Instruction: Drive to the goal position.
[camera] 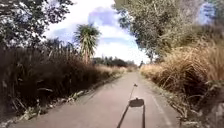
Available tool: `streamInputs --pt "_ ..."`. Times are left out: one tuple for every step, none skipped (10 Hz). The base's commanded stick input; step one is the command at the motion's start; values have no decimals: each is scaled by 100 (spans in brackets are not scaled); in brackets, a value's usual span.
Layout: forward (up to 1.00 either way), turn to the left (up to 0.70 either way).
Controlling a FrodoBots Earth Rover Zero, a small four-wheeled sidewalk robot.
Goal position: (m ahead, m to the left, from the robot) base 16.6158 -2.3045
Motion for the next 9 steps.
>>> streamInputs --pt "70 -35" --pt "70 -35" --pt "70 -35" --pt "70 -35" --pt "70 -35" --pt "70 -35" --pt "70 -35" --pt "70 -35" --pt "70 0"
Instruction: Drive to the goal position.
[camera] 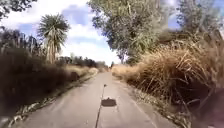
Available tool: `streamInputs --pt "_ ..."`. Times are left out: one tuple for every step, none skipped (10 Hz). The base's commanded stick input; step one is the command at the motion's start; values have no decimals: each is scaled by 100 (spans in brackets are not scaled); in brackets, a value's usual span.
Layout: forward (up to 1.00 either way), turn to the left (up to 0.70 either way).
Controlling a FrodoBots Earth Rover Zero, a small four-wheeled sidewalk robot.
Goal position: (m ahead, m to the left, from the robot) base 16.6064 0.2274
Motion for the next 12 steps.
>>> streamInputs --pt "70 0" --pt "70 0" --pt "70 0" --pt "70 0" --pt "70 0" --pt "70 0" --pt "70 0" --pt "70 0" --pt "70 24" --pt "70 35" --pt "70 35" --pt "70 35"
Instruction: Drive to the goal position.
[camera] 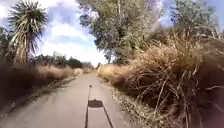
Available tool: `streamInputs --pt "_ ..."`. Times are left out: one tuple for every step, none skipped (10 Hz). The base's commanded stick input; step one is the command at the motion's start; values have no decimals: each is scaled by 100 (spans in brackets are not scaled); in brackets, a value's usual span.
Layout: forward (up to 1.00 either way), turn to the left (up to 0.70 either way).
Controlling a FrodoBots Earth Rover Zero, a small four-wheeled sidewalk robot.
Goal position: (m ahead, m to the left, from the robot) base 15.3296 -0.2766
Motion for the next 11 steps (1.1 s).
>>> streamInputs --pt "70 35" --pt "70 35" --pt "70 35" --pt "70 35" --pt "70 35" --pt "70 35" --pt "70 35" --pt "70 35" --pt "70 35" --pt "70 35" --pt "70 35"
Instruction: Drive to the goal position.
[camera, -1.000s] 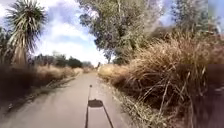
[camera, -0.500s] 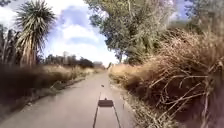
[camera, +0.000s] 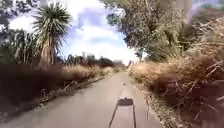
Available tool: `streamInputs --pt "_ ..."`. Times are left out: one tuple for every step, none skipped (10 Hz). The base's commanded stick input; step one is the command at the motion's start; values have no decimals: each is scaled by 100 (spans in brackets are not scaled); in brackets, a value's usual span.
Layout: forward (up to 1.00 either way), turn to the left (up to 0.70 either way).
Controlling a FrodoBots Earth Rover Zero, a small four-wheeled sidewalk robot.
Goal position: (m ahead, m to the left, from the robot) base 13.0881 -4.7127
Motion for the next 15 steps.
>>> streamInputs --pt "70 0" --pt "70 0" --pt "70 -35" --pt "70 -35" --pt "70 -35" --pt "70 -35" --pt "70 -35" --pt "70 -35" --pt "70 -35" --pt "70 -35" --pt "70 -35" --pt "70 -35" --pt "70 -35" --pt "0 0" --pt "0 0"
